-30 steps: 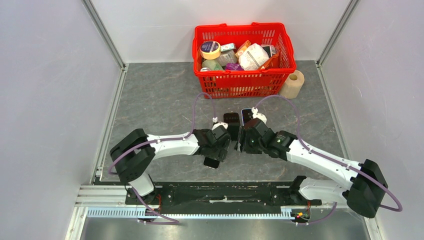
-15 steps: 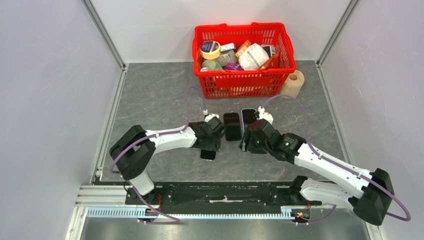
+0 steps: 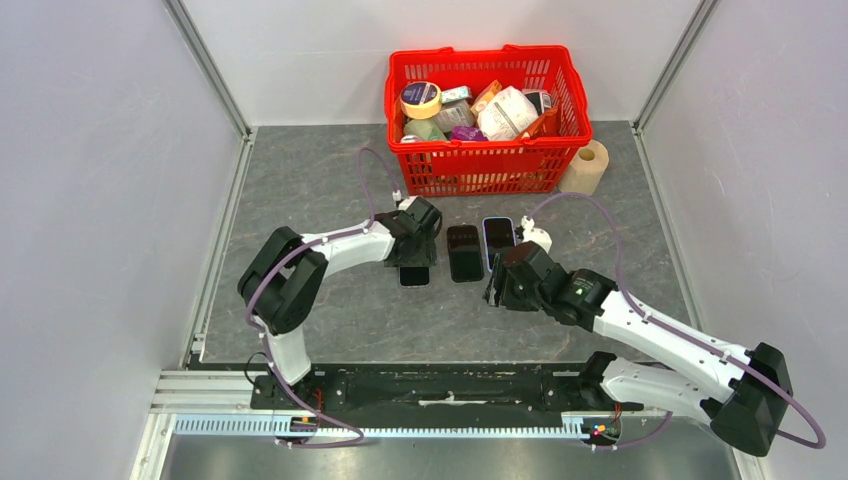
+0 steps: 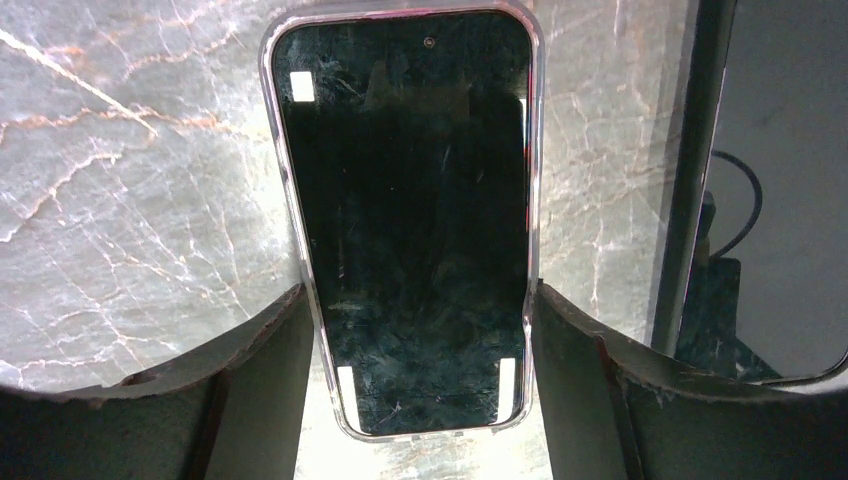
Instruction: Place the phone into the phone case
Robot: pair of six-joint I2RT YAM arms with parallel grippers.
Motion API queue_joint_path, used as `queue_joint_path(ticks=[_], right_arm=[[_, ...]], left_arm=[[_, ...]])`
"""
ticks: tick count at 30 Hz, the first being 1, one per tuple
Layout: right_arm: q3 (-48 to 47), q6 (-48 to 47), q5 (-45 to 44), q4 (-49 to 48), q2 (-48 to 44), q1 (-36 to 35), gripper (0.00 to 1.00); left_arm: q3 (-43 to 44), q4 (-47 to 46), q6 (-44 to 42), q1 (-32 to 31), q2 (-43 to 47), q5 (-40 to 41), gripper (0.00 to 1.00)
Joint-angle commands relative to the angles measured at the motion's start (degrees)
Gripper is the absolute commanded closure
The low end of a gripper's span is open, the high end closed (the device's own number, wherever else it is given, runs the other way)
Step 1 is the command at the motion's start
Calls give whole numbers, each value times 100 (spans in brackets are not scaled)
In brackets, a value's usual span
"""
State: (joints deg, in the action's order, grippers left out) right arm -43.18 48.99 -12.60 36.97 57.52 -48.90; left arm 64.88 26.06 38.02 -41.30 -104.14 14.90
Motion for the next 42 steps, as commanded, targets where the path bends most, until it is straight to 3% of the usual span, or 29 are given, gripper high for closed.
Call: queue_joint_path(ticks=[1,8,12,13,15,18,21,33,42], right_arm=[[72,84,-211,38,-114,21,37],[82,127,-198,38,-49,20,37],[91,146,-182,34,-42,23,33],[90,147,-173,34,-47,17,30],[90,146,-166,30,-40,24,21],[82,150,-181,32,-56,21,9],[73,159,-211,29,-39,20,3],[-152,243,-560,-194,44,21,3],[-276,357,-913,-657,391,22,3]], left_arm=[[227,-271,-75,139,-229,57,65],[253,-498,-249,267,-239,-57,60],[190,-532,-302,272,-149,-117,34],[169,-548,-317,271,-90,-118,24],[123,-558,-343,275,63,-118,15],[57,-550,-393,273,401,-102,13],[-39,-519,-415,267,756,-139,12],[-1225,-317,-502,157,3135,-520,10],[-1715,531,-618,147,4890,-498,10]])
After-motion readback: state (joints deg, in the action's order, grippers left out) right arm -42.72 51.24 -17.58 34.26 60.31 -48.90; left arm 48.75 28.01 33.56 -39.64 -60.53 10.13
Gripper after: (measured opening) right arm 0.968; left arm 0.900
